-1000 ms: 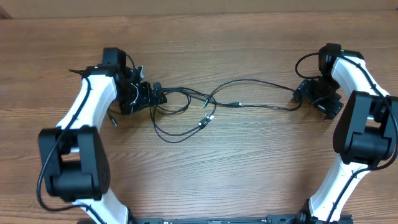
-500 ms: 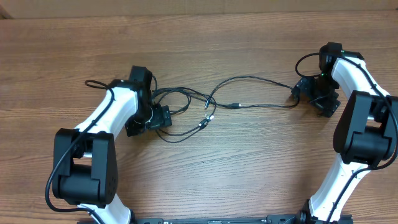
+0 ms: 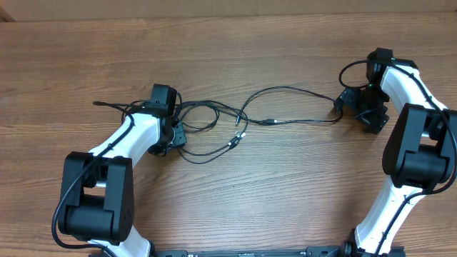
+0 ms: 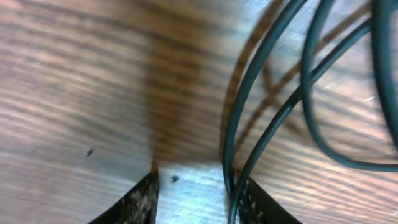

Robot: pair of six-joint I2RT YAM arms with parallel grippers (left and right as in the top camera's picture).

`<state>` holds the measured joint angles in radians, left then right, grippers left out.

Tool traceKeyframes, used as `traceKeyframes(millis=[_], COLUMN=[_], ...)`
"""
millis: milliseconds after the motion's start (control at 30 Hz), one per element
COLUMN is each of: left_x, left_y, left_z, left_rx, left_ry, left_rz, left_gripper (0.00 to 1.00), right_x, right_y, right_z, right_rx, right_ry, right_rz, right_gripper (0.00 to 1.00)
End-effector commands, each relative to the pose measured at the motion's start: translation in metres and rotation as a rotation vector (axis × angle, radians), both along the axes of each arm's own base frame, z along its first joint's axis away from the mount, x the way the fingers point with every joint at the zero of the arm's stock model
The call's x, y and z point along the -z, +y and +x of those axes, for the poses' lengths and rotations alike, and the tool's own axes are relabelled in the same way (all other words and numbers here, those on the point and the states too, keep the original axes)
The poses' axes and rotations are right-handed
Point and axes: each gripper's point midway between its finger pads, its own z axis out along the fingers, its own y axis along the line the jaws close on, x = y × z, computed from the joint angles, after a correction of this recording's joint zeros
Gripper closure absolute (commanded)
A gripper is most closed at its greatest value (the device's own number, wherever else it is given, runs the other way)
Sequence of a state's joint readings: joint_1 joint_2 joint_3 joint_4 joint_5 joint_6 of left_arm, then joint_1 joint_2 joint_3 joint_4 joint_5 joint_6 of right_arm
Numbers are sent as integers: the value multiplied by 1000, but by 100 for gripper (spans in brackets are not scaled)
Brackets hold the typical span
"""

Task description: Untangle cables

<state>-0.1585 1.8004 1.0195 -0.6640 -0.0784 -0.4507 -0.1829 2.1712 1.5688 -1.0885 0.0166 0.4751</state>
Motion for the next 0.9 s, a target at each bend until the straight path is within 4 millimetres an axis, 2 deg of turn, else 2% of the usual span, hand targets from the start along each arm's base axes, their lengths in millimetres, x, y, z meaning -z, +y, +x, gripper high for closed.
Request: traceKeyframes(millis=[0, 133, 267, 467, 533, 633, 867], left_x=[14, 5, 3, 6, 11, 21, 28], left_y=[48, 77, 94, 109, 106, 90, 33], left_z=[-34, -33, -34, -42, -43, -42, -25], left_rx=[-25, -50, -112, -244, -260, -223, -42], left_ry=[109, 97, 90, 95, 100, 119, 87], left_rz=[265, 406, 444, 417, 364, 236, -89], left_gripper=[57, 55, 52, 50, 47, 43, 43], right_x=[58, 58, 58, 56, 56, 56, 57], right_y=[5, 6, 16, 49, 57, 72, 107], right_z=[-42, -42, -41, -35, -33, -31, -28], right_rx=[-12, -10, -6, -99, -135, -199, -345], right_ry=[199, 198, 189, 153, 145, 133, 120], right_rz=[-14, -4, 51, 203, 225, 246, 243], right_gripper=[0, 0, 0, 0, 0, 0, 0])
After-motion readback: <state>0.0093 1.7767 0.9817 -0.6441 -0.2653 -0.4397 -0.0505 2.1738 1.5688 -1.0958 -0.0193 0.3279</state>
